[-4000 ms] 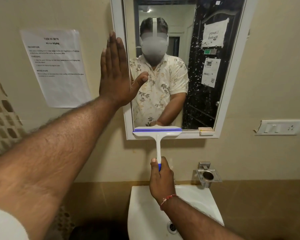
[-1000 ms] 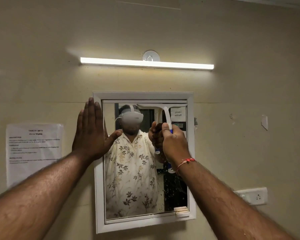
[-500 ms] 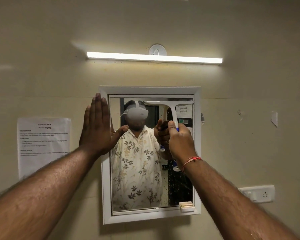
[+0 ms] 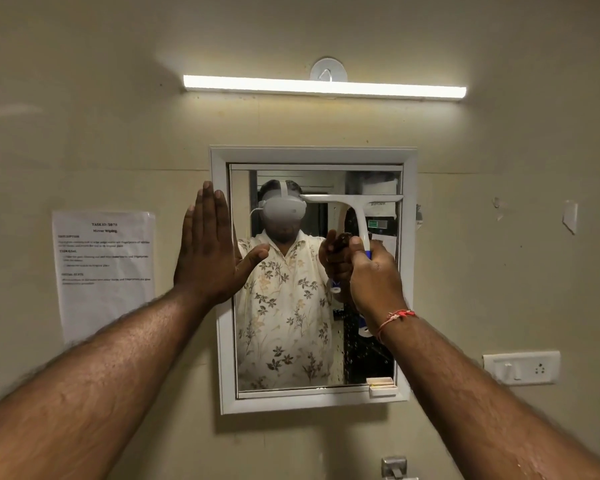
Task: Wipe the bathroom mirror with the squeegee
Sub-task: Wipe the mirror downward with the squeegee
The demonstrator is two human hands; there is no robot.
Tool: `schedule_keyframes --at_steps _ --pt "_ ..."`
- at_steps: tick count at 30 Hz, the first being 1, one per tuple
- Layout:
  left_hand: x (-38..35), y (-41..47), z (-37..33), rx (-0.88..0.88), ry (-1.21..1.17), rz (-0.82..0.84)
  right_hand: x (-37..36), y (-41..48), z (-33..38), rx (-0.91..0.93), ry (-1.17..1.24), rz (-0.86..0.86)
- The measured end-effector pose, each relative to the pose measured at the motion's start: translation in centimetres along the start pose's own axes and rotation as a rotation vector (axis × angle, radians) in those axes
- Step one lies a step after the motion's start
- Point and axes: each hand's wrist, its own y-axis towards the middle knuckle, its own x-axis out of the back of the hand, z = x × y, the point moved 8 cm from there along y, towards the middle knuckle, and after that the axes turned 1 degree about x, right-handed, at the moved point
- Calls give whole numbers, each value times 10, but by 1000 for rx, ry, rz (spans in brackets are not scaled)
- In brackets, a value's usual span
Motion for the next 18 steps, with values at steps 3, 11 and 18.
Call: schedule_keyframes --at_steps 3,11,18 --pt "-2 -7 0 0 0 9 2 -3 -5 5 -14 -14" --pt "-8 -26 -1 16 5 20 3 -16 -24 9 -18 -13" --pt "-13 -44 -5 24 18 14 4 -28 -40 -3 -9 7"
